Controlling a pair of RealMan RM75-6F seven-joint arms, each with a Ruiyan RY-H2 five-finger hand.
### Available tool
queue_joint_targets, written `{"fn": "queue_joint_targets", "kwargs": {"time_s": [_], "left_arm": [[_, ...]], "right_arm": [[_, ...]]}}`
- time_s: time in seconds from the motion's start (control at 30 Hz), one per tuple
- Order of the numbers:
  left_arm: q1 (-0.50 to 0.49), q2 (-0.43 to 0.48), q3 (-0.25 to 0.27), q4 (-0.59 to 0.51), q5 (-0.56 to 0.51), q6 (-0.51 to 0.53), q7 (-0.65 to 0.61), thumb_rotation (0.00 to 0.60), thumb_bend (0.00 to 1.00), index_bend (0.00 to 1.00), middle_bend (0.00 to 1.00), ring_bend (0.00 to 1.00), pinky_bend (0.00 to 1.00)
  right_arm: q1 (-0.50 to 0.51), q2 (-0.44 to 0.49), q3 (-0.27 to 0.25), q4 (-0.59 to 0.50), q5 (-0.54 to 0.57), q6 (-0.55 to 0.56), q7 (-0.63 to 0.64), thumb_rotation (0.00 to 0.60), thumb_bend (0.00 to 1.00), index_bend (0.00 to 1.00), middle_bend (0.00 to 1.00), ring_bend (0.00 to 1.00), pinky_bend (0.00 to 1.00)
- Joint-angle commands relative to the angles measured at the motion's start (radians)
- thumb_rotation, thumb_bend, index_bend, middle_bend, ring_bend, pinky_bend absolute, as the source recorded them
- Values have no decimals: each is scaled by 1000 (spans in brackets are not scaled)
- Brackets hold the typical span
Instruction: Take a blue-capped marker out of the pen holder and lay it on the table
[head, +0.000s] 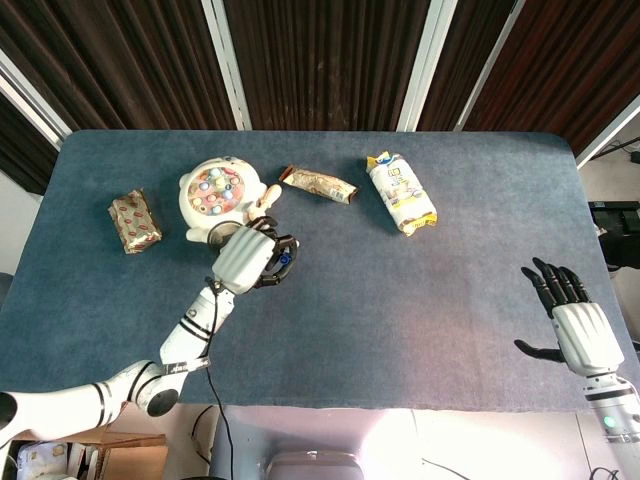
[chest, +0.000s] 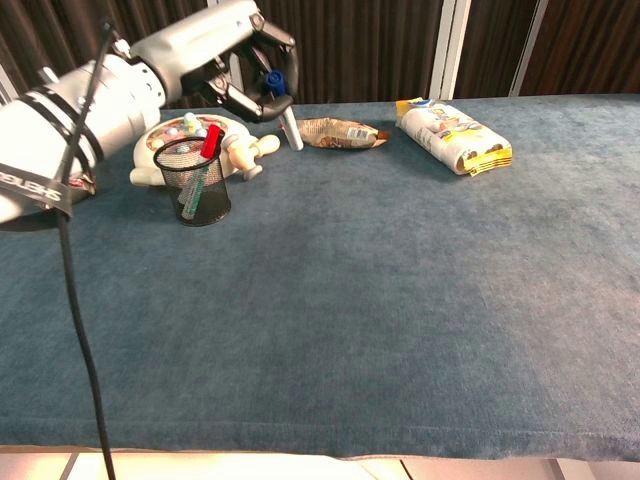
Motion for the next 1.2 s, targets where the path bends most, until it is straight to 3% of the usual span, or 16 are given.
{"fn": "queue_joint_targets", "kwargs": {"time_s": [0.03,0.17,0.3,0.43,0.63,0.7,0.93,1.1,1.2], "left_arm": [[-62,-139,-14,170,-26,-19,47,600,502,733,815,574,262],[-86,-218,-26,291,-61,-36,83,600,462,703,787,534,246],[-92,-237,-38,306,-133,-91,157,600,349,471,600,350,154],[-76,-188,-46,215,-187,-121,207,600,279,187,293,100,79],[-19,-52,-28,17,-175,-88,228,600,245,6,96,0,34],[9,1,-26,-62,-173,-62,230,600,245,0,84,0,33],[194,311,7,-365,-219,80,286,600,238,24,109,6,31],[336,477,69,-420,-192,171,237,600,236,80,124,33,31],[448,548,132,-418,-148,246,160,600,236,93,128,33,29]], "right_arm": [[-3,0,-1,2,2,2,2,600,0,0,0,0,24],[-5,1,-2,3,1,6,3,600,0,0,0,0,25],[-5,0,-2,4,-1,7,4,600,0,0,0,0,23],[-4,0,-2,4,-1,5,3,600,0,0,0,0,24],[-6,1,-1,1,-1,10,3,600,0,0,0,0,25],[-7,3,-2,0,-2,11,3,600,0,0,0,0,25],[-8,14,-1,-1,6,7,19,600,0,0,0,0,25],[-10,15,1,14,6,11,50,600,0,0,0,0,24],[-10,16,0,24,-2,15,67,600,0,0,0,0,24]]}}
